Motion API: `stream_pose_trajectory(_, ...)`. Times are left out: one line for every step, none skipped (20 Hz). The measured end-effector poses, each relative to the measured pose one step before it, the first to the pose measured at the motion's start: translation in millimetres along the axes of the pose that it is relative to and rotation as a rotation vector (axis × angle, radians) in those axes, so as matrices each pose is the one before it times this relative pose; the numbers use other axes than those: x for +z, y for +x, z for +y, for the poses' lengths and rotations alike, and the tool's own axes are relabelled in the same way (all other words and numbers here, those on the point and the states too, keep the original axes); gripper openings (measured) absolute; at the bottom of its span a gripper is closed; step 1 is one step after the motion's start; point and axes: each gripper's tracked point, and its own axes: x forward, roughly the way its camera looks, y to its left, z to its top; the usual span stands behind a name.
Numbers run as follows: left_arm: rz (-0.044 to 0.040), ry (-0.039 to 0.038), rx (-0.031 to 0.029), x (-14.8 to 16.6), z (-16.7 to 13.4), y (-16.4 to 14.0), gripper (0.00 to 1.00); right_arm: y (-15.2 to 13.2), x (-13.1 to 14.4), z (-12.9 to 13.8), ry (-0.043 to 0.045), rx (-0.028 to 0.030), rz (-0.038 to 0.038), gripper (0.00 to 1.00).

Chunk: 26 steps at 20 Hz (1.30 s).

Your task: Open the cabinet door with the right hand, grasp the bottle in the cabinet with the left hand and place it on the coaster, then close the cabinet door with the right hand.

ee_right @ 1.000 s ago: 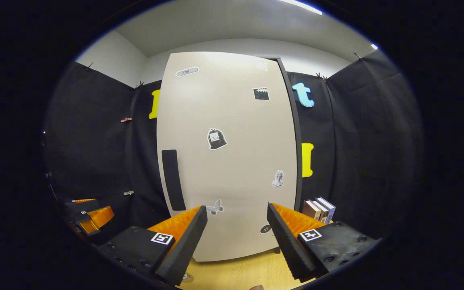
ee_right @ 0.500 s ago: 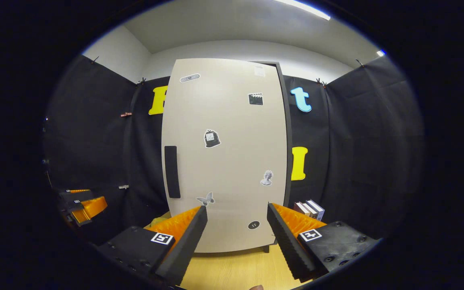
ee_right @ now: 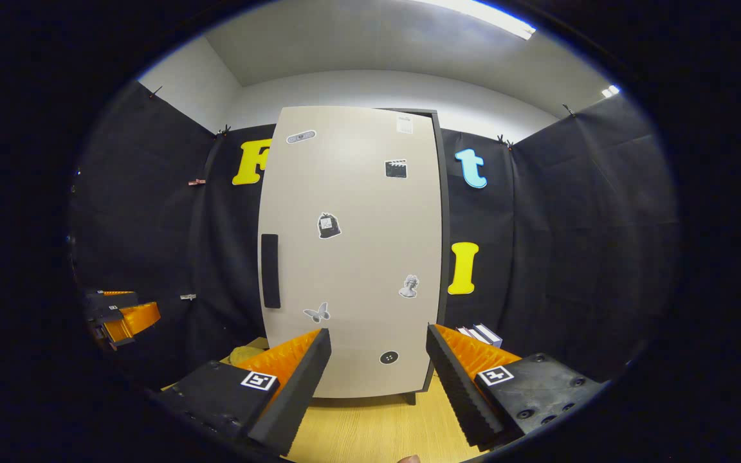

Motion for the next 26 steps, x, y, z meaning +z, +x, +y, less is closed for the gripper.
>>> stream_pose_trajectory(-0.00004, -0.0004, 0.00049, 0.42, 0.26, -0.18, 0.93, -1.78, -0.85, -0.35, -0.0036, -0.00272, -0.00031, 0.97)
stream_pose_trajectory(0.00041, 0.00012, -0.00089, -0.29, -0.56, -0.61, 0.93, -1.78, -0.7, -0.64, -0.00185, -0.0032, -0.00185, 0.97)
stream_pose_trajectory(0.00116, 0.00168, -0.00135, -0.3, -0.14, -1.0, 0.93, -1.7, -0.09, 0.15, -0.00084, -0.00034, -0.00064, 0.97)
stream_pose_trajectory(0.001, 0.00319, 0.00082, -0.54, 0.65, -1.58, 0.93, -1.85, 0.08, -1.05, -0.00205, -0.0028, -0.00362, 0.96)
stream_pose_trajectory(-0.00033, 0.00247, 0.00181, 0.81, 0.79, -0.88, 0.93, -2.37, 1.55, -0.33, -0.00198, -0.00082, -0.00619, 0.96)
stream_pose_trajectory(-0.00076, -0.00014, 0.00268, -0.95, 1.44, -0.84, 0.93, -1.39, 1.29, -0.67, -0.00237, -0.00166, -0.00585, 0.97)
stream_pose_trajectory(-0.00161, -0.00321, 0.00183, 0.91, 0.82, -0.66, 0.93, -1.41, 1.02, -0.73, -0.00094, -0.00233, -0.00509, 0.98)
stream_pose_trajectory(-0.00095, -0.00404, 0.00021, -0.09, 0.21, -0.94, 0.93, -1.63, 0.46, -0.67, -0.00037, -0.00163, 0.00004, 0.98)
stream_pose_trajectory(0.00093, -0.00281, -0.00116, 0.01, -0.02, -0.57, 0.93, -1.08, -0.62, -0.26, -0.00074, -0.00081, 0.00273, 0.98)
stream_pose_trajectory(-0.00043, -0.00109, -0.00211, -0.54, 0.02, -0.32, 0.93, -0.96, -0.17, -0.44, -0.00175, -0.00213, 0.00281, 0.98)
stream_pose_trajectory(-0.0001, 0.001, -0.00215, 0.47, -0.31, 0.26, 0.93, -1.45, 0.29, -0.71, -0.00179, -0.00159, -0.00047, 0.98)
stream_pose_trajectory(-0.00073, 0.00145, -0.00039, -0.68, 0.29, -0.99, 0.93, -1.03, 0.35, 0.38, -0.00154, -0.00007, -0.00109, 0.98)
stream_pose_trajectory(-0.00088, 0.00116, 0.00134, -0.03, 0.62, -0.67, 0.93, -0.86, -0.53, 0.28, -0.00209, 0.00079, 0.00007, 0.98)
stream_pose_trajectory(-0.00005, 0.00035, 0.00115, -0.48, 0.42, -0.12, 0.93, -0.75, -1.47, -0.21, -0.00134, -0.00036, 0.00218, 0.98)
stream_pose_trajectory(-0.0001, 0.00027, 0.00165, 0.27, 0.21, -0.68, 0.93, -1.2, -0.88, 0.07, 0.00103, 0.00076, 0.00253, 0.98)
stream_pose_trajectory(0.00044, 0.0008, 0.00012, -0.38, 0.07, -1.16, 0.93, 0.1, -0.7, -0.61, 0.00408, -0.00165, 0.00242, 0.98)
stream_pose_trajectory(-0.00071, 0.00224, 0.0005, 0.79, 0.03, -0.43, 0.93, -0.17, 0.68, 0.19, 0.00662, 0.00068, 0.00151, 0.98)
stream_pose_trajectory(-0.00069, 0.0027, 0.00177, 0.88, 0.28, -0.55, 0.93, 0.18, 0.79, -0.13, 0.00583, -0.00038, -0.00169, 0.98)
stream_pose_trajectory(0.00298, 0.00256, 0.00214, 0.53, 0.66, -0.39, 0.93, 0.13, 1.35, -0.99, 0.00309, -0.00132, -0.00067, 0.98)
stream_pose_trajectory(0.00218, 0.0012, 0.00349, -1.38, 0.27, -1.31, 0.93, 0.06, 0.39, -0.89, 0.0003, 0.0013, 0.00208, 0.98)
stream_pose_trajectory(-0.0014, -0.00145, 0.00135, 0.2, 0.39, -1.5, 0.93, 0.28, 0.36, -0.27, -0.00256, 0.0019, -0.00096, 0.98)
stream_pose_trajectory(-0.00049, -0.00307, 0.00122, -0.21, -0.43, -0.37, 0.93, 1.48, 0.85, -1.15, -0.00458, 0.0013, -0.00177, 0.98)
stream_pose_trajectory(0.0024, -0.00299, 0.00188, -0.83, -0.63, 0.21, 0.93, 1.15, -0.48, -1.55, -0.00102, 0.0015, 0.00081, 0.98)
stream_pose_trajectory(0.0039, -0.00077, 0.00685, -1.85, 0.94, -0.95, 0.93, 0.37, -0.92, -0.51, 0.0029, -0.00002, -0.00019, 0.98)
stream_pose_trajectory(0.0015, 0.00047, 0.00747, -0.11, 1.09, -0.2, 0.93, 1.21, -0.37, -0.09, 0.00599, 0.00375, -0.00034, 0.98)
stream_pose_trajectory(0.00197, -0.00051, 0.00579, 0.0, -0.6, 0.57, 0.93, 1.24, 0.82, 0.02, 0.00273, 0.00241, -0.00275, 0.98)
